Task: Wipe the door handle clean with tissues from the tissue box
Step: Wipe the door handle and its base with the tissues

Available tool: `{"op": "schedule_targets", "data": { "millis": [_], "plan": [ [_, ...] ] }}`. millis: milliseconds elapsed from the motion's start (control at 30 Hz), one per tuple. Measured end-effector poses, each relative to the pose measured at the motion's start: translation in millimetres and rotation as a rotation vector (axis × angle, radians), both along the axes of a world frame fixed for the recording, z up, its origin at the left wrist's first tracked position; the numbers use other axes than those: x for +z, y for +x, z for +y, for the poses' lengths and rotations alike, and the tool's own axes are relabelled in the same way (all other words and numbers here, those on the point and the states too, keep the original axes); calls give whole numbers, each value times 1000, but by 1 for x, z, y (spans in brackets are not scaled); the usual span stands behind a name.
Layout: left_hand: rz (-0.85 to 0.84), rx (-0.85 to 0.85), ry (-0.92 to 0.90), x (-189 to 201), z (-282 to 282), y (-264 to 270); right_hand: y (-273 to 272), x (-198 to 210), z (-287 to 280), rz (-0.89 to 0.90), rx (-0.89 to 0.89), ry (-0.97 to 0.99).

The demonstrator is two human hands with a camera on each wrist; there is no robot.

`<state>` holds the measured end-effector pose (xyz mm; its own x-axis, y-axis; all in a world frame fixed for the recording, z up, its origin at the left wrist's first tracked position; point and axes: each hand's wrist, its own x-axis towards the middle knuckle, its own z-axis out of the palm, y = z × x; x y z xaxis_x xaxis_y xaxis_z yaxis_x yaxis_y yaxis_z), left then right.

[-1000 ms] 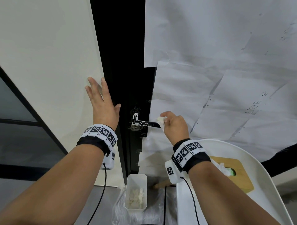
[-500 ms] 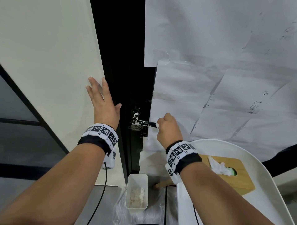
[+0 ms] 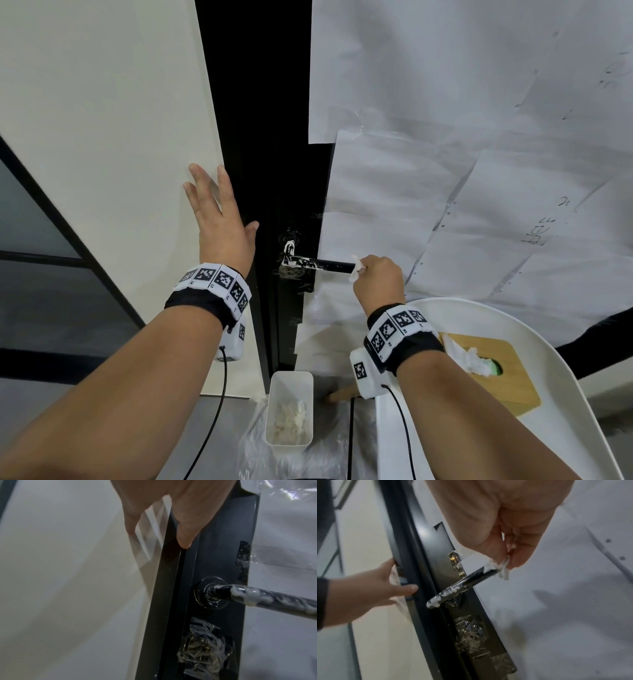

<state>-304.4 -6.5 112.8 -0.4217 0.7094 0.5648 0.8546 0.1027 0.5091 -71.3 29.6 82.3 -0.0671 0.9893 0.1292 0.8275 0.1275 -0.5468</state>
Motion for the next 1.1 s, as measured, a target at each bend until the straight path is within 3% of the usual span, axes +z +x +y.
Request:
{"op": "schedule_targets", "data": {
  "millis": [67,167,400,600,700,767,967,1100],
  "plan": [
    [-2,-7,6,-1,0,-1,-3,-4,0,145,-82,-99],
    [1,-3,7,-1,0,-1,-8,-12,3,549,-230,-323],
    [16,-3,6,-1,0,-1,-30,-7,-6,1380,-338,-686],
    [18,-15,13,-4,1,-4,-39,-6,-12,1510,-260,-851],
    [23,-15,16,-5,2,-5,-39,3,-19,1420,-167,-866],
    [28,-13,16,-6,2,-5,-37,13,-21,1246,-105,-780],
    [40,-5,22,-7,2,-5,-22,20,-8,90,175,41],
    [49,-1,16,-8,4,-5,-23,7,-6,-118,212,119]
  ]
}}
